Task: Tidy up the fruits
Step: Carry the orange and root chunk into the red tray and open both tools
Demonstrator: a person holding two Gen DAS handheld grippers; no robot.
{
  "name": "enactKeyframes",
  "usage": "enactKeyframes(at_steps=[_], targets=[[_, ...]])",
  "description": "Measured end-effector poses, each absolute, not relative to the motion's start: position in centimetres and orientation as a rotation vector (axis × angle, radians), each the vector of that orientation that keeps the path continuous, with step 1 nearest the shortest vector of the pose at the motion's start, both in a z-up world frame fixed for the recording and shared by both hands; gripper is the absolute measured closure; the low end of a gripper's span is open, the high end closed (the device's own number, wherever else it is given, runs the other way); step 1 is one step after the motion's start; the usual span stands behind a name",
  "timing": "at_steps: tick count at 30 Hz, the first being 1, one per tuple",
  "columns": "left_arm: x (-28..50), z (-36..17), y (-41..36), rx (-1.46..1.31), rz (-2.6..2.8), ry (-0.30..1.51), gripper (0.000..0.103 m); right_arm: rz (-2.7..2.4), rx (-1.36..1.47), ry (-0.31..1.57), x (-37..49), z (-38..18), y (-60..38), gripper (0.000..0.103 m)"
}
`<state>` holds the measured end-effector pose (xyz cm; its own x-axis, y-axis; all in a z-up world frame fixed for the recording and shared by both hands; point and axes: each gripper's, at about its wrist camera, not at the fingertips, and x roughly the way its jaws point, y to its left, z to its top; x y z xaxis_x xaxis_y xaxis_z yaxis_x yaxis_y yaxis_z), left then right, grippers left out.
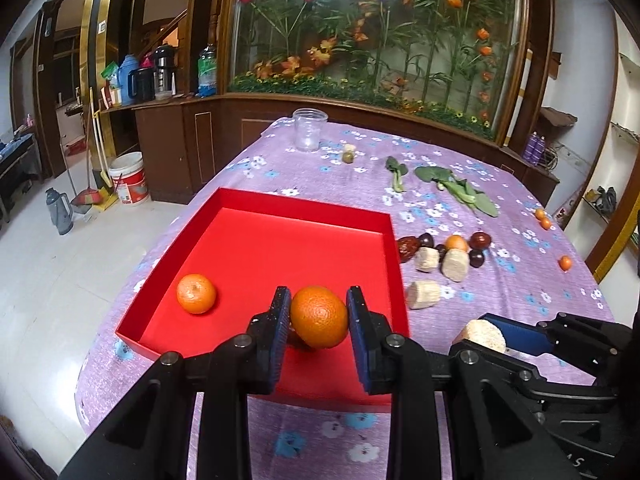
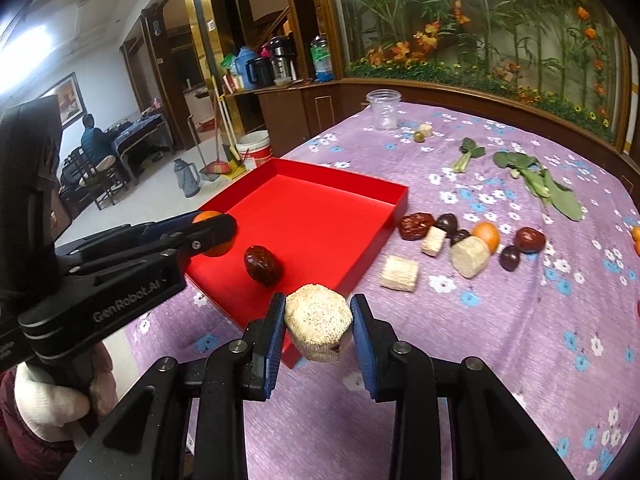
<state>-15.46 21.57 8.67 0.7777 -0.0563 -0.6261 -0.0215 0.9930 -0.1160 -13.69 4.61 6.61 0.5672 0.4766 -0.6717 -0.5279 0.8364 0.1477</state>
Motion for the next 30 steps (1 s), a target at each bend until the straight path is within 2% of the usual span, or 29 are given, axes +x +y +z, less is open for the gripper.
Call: enactKeyframes(at_steps=[14,30], targets=[[-10.6,9.5,28.4,-0.126,0.074,0.690,0.075,0.638,-0.112,0.778,-9.1,7.3,9.7,0.067],[-0.7,6.0,31.2,-0.118,0.080,0.862,0.075,0.662,-0.054,0.950,-1.5,2.5,14.3,0.067]])
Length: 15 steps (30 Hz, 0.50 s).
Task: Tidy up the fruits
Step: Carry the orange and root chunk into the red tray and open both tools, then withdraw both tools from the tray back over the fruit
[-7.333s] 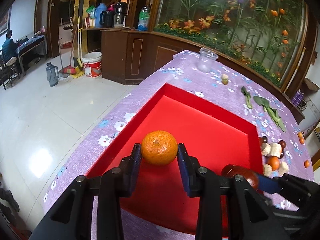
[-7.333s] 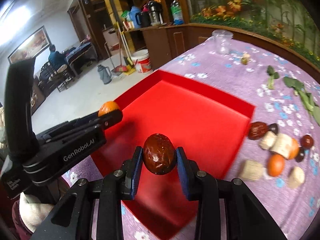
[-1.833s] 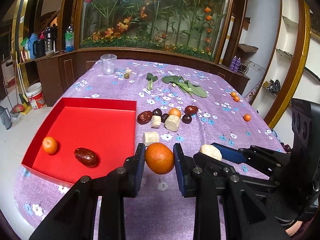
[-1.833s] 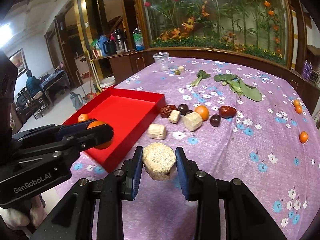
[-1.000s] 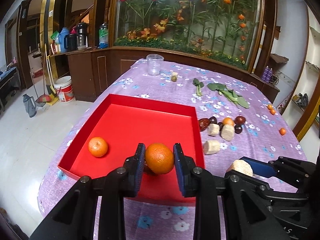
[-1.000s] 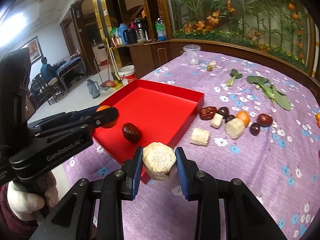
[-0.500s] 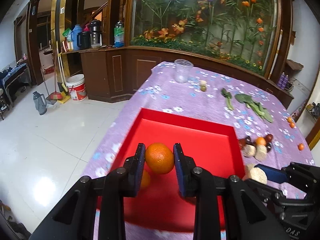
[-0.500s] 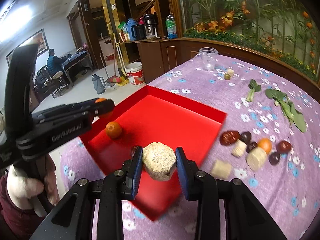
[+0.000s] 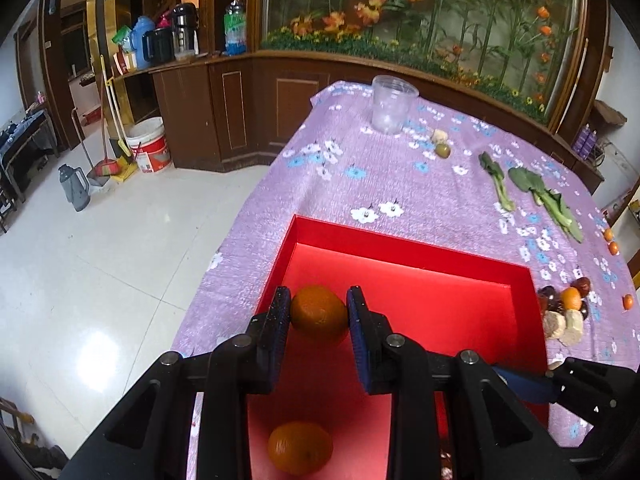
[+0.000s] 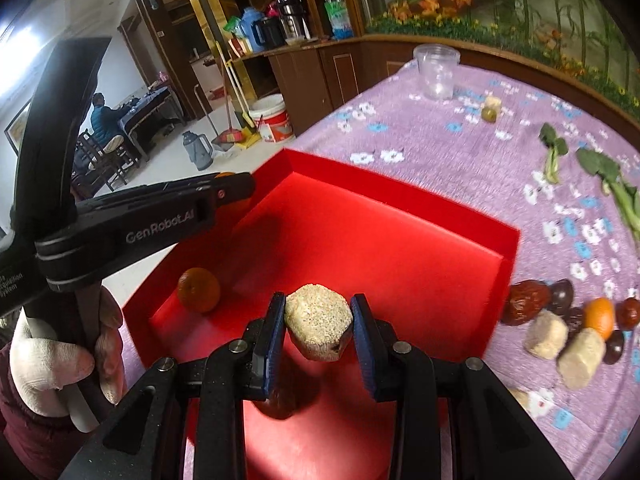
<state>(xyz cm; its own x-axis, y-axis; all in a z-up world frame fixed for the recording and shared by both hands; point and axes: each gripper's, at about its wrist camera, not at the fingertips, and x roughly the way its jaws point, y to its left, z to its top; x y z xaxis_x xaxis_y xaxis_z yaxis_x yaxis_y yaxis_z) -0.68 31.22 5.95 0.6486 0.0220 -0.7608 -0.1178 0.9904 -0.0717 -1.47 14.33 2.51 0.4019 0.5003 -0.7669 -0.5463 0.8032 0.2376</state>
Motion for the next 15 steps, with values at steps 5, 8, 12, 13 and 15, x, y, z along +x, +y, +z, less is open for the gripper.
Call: enactKeyframes(at_steps=[5,8,12,13,15], targets=[[0.07,5.28,31.37,-0.124,0.085,0.885,0.075,0.664,-0.050,0.966,-0.98,1.83,14.72,0.067],[0.31,5.02,31.59,-0.155,0.069,0.899,0.065,0.664,-0.046,0.967,-0.61,1.66,14.86,0.066],[0.04,5.37,31.53,-0.176,0.059,0.884,0.045,0.667,-0.032,0.968,-0.74,1.68,14.83,0.058],[-0.08,5.52,31.46,-0.176,0.059,0.881,0.045,0.665,-0.031,0.964,-0.87,1.73,14.75,0.050],[-0.46,5.98,31.23,-0.182,0.053,0.872,0.045,0.662,-0.027,0.952,-1.09,2.03,14.53,0.048]])
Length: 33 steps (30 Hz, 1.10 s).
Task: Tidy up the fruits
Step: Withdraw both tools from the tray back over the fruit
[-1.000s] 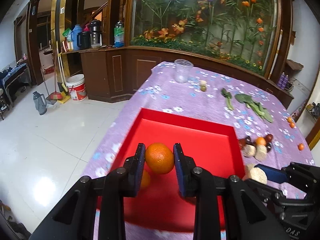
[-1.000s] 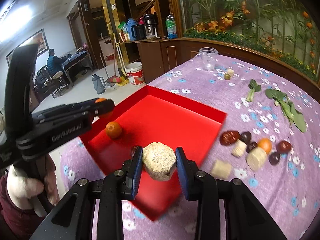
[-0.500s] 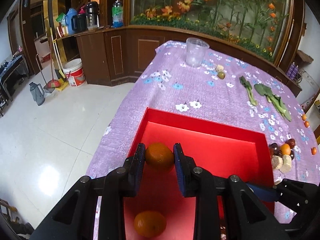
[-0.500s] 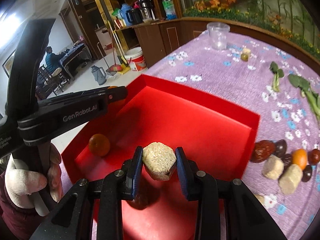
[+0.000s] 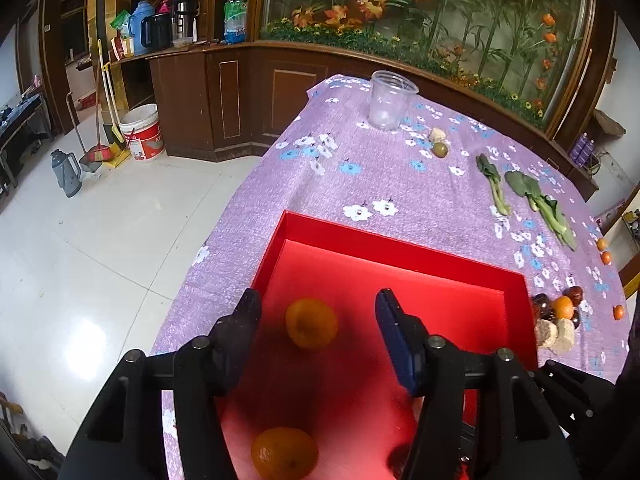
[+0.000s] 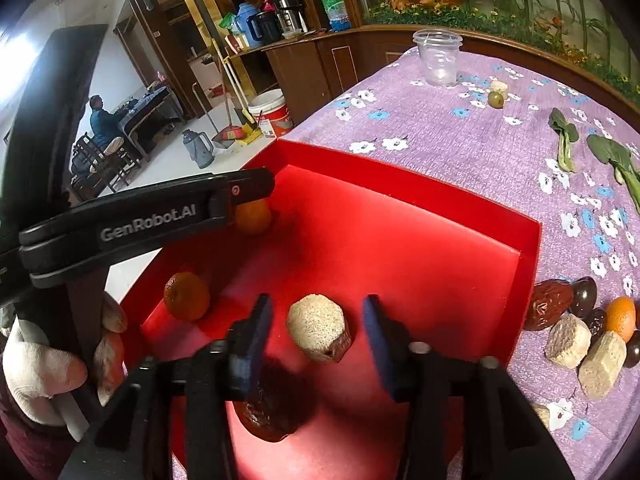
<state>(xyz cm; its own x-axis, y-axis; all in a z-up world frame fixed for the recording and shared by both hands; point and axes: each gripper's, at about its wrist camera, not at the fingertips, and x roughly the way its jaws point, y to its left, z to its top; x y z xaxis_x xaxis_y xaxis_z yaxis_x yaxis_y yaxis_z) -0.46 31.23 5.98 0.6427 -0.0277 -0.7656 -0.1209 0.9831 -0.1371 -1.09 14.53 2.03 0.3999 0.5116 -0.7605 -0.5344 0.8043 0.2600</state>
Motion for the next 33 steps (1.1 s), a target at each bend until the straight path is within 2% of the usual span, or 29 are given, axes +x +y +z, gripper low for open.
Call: enactKeyframes(at_steps=[5,17,26,33], targets=[[-2.0,7.3,30.4,-0.180,0.048,0.847,0.041,0.670,-0.038,0.923,-2.1,2.9,14.2,0.048],[-7.1,9.8,26.8,-0.205,-0.001,0.799,0.039,0.658,-0.018,0.878,-5.3,4.6,10.3,0.048],[-9.7,10.7,22.9,-0.211,-0.068,0.789,0.033,0.522,-0.014,0.849,-8.5,4.4,0.2,0.047],[-9.9,9.9,18.2,-0.188,-0.162,0.814,0.033,0.370,0.045,0.869,-8.3,3.4,-7.5,0.045]])
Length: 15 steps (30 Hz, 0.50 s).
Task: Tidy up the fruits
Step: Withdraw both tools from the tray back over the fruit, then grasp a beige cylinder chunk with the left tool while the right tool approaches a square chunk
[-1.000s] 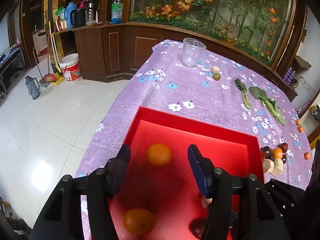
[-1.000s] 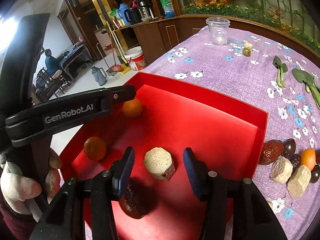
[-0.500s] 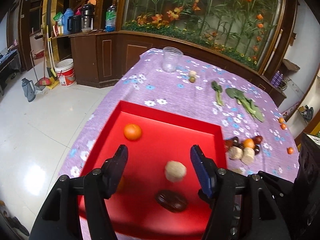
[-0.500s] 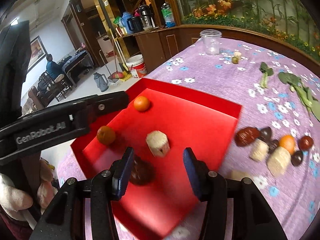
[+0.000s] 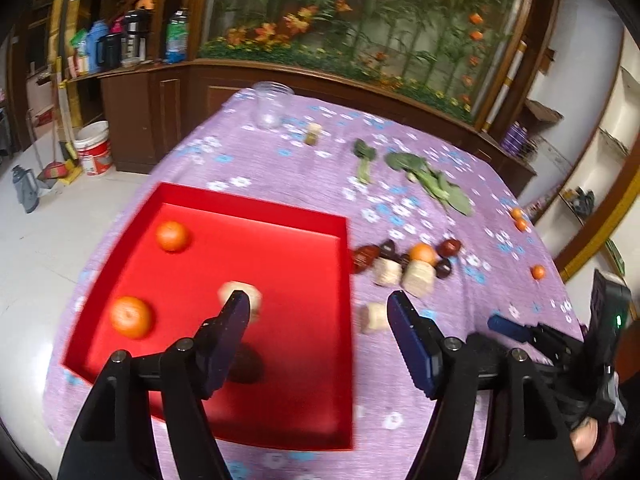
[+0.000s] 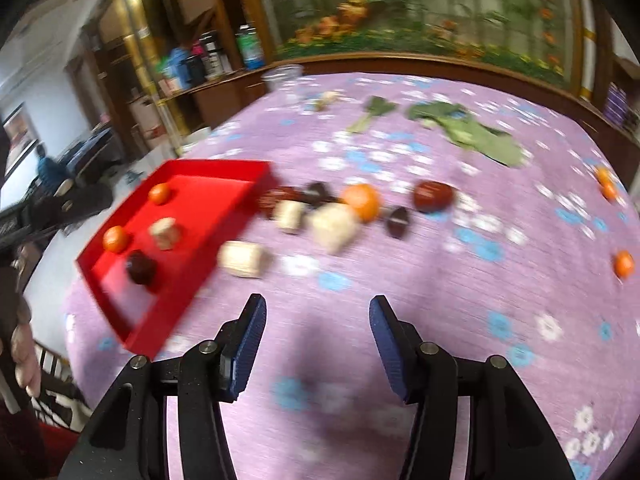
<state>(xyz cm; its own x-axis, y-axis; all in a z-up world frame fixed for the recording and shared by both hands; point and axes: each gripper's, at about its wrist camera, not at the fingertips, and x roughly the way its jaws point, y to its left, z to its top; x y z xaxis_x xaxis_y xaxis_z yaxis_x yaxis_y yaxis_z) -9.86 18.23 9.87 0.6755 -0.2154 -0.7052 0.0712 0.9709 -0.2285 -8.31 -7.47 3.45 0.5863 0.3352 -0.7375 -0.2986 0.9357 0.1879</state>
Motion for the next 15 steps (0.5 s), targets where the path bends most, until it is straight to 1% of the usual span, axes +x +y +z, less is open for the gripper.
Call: enactKeyframes(at_steps=[6,15], targets=[[-9.7,8.2,14.2,-0.128,-0.239,0.853,0.033,0.343,0.120,0.871,-7.1,3.1,-9.8,0.045],[-8.0,5.5,10.1,-0.051,-0.310,0.890,0.033,0.464,0.179,0.884,-3.8,2.6,-8.5,0.045]])
